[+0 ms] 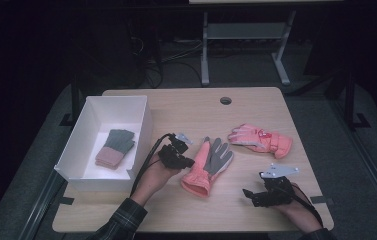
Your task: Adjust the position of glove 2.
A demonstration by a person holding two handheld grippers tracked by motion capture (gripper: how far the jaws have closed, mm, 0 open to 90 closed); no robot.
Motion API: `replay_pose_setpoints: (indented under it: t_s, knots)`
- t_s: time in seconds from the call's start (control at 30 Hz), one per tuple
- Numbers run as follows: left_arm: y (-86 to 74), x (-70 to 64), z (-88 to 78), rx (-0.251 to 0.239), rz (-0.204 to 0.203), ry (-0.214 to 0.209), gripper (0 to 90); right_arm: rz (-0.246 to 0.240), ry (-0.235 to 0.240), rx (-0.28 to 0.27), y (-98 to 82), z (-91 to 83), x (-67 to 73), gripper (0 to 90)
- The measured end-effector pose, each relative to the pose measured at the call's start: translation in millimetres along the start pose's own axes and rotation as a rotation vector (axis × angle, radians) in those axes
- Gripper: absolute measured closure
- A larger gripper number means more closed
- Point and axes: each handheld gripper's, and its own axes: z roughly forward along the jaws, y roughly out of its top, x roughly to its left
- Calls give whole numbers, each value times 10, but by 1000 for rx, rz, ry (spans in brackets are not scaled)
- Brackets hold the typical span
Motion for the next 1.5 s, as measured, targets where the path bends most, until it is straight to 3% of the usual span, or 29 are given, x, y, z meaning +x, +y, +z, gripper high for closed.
replay_pose_setpoints:
  t_s: [0.13,0.23,0.4,0.67,0.87,1.07,1.27,1.4,1.47,1.5]
  knots:
    - [-82,-28,63,21,-7,-25,898,4,-1,-1,-1,4,-9,138]
    - [-112,-71,60,19,-13,-66,898,9,-2,0,-6,-5,-16,139]
    - [-137,-205,109,38,16,-107,898,16,2,12,-2,-59,-50,137]
    - [-14,-426,267,39,87,-168,898,-9,3,49,-14,-103,-48,138]
    - [99,-550,391,29,120,-190,898,-45,30,75,-25,-83,-9,138]
    - [191,-601,514,21,130,-215,897,-19,74,105,12,-99,16,138]
    - [205,-637,538,17,154,-215,895,-1,75,115,15,-112,18,138]
    - [138,-623,428,-7,164,-193,790,14,73,120,17,-116,10,149]
    - [63,-590,350,-25,149,-182,713,22,80,121,16,-114,7,158]
    - [39,-577,329,-30,151,-179,665,25,75,122,17,-122,3,204]
